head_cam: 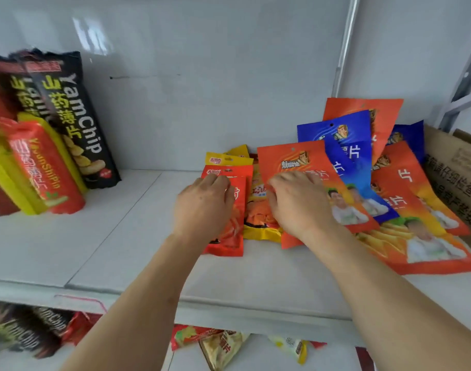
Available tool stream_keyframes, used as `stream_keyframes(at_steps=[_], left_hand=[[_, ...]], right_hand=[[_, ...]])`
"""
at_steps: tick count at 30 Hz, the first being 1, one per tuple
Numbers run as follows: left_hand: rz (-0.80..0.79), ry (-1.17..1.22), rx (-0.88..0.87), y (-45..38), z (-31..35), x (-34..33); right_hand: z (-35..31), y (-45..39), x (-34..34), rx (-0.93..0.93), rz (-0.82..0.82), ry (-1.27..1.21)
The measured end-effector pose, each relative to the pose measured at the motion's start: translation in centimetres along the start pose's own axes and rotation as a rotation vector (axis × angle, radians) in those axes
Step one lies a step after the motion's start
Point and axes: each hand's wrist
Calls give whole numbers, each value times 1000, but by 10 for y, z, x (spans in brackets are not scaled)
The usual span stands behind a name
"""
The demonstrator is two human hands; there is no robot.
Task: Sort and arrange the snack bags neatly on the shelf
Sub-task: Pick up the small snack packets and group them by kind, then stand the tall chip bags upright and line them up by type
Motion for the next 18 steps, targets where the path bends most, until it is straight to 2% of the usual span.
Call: stream_keyframes(at_steps=[7, 18], left_hand=[[-35, -60, 16, 63, -102, 57], [-101, -108, 128, 140, -240, 135]], right_hand=[[-126, 19, -5, 55, -20, -57], [-304, 36, -18, 75, -166, -222]])
Point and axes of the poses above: each hand's wrist, its own y-axis away from the middle knuckle, its own x-axis out of the back of the hand, z = x × y, and after that the axes turned 9 degrees about -x, right-handed
